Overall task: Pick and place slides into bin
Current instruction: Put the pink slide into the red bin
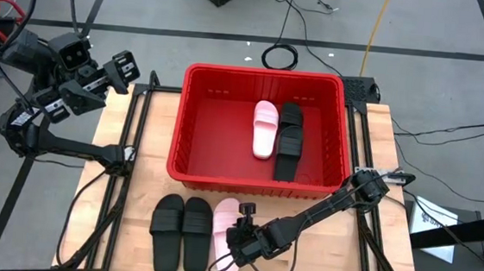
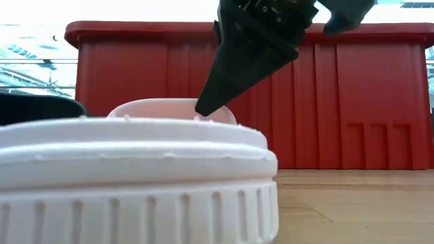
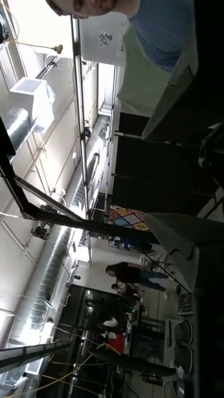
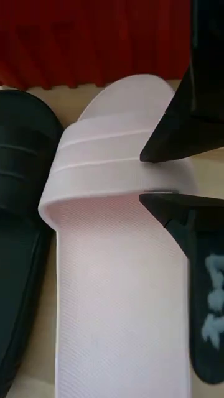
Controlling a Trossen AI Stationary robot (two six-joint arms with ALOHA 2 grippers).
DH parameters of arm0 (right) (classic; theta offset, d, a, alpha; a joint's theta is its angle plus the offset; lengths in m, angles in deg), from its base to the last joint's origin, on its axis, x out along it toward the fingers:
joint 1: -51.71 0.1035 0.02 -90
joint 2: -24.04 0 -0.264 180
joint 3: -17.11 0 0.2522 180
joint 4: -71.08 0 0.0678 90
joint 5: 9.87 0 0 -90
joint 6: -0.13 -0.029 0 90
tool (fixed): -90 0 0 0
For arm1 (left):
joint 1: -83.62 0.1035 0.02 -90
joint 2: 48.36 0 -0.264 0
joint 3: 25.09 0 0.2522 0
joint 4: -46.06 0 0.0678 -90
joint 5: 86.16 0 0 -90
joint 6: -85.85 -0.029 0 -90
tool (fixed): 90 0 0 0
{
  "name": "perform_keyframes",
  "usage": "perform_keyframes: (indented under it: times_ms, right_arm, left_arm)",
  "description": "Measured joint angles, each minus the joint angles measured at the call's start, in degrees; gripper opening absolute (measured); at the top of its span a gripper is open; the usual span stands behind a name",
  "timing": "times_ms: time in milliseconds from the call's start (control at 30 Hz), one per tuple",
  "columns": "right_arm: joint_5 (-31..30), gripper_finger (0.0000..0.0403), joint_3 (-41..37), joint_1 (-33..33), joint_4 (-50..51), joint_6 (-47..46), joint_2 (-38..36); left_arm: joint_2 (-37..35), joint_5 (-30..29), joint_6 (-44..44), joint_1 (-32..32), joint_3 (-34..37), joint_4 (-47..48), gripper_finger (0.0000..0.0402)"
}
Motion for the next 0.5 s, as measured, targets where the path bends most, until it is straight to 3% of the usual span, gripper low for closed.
perform_keyframes:
  times_ms: [500]
  right_arm:
    - [-7.10,0.0082,-0.69,-2.16,1.24,-4.48,0.09]
  left_arm:
    - [0.11,-0.04,0.13,0.02,0.00,0.11,0.0202]
